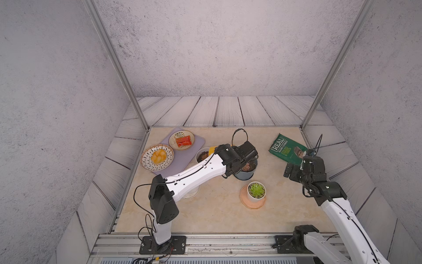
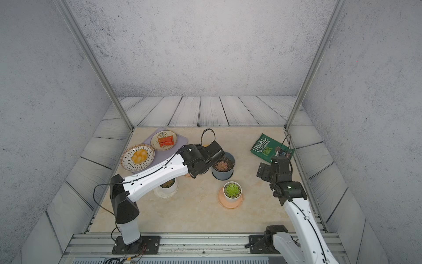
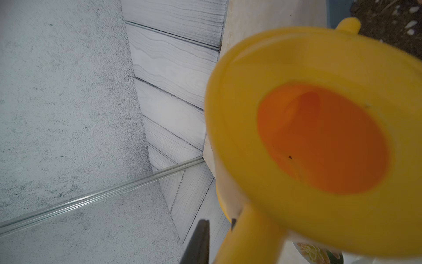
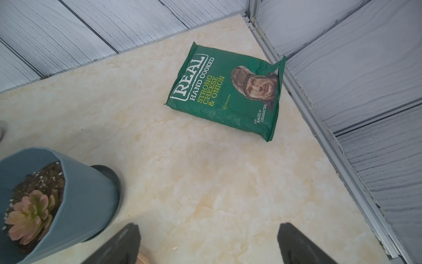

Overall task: Water the succulent around the soil edge
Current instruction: Water the soil of the potted plant with water.

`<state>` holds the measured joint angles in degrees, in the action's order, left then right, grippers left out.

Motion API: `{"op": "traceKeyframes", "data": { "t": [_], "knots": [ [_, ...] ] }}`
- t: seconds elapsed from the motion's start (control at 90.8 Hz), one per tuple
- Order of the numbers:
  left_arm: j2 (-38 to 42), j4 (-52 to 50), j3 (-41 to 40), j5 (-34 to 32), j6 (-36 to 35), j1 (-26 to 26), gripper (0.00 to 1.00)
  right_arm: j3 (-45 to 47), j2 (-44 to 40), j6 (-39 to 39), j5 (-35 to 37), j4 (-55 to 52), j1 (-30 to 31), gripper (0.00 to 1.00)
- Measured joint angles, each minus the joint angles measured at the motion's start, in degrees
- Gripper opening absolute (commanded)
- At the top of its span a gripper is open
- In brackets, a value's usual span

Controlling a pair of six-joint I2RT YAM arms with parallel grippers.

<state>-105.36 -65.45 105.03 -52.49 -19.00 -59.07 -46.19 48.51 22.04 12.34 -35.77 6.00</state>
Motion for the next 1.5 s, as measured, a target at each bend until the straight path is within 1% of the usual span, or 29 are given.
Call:
{"op": "traceKeyframes", "data": {
  "t": [0.143, 0.583, 0.936, 1.134, 1.497],
  "knots": [
    [1.2, -0.1, -2.0, 0.3, 1.0, -0.9, 0.00, 0.0, 0.0, 0.0, 0.0, 0.0, 0.0, 0.99],
    [4.9, -1.4, -4.9, 3.0, 1.0, -3.2, 0.00, 0.0, 0.0, 0.0, 0.0, 0.1, 0.0, 0.99],
    [5.2, -1.0, -5.0, 5.2, 0.7, -5.3, 0.00, 0.0, 0.0, 0.0, 0.0, 0.1, 0.0, 0.99],
    [3.1, -0.3, -3.1, 5.5, -0.4, -6.4, 0.00, 0.0, 0.0, 0.0, 0.0, 0.1, 0.0, 0.99],
    [-3.4, 1.6, 3.0, 5.8, -3.5, -7.9, 0.00, 0.2, -0.3, 0.0, 0.0, 0.1, 0.0, 0.99]
  ]
}}
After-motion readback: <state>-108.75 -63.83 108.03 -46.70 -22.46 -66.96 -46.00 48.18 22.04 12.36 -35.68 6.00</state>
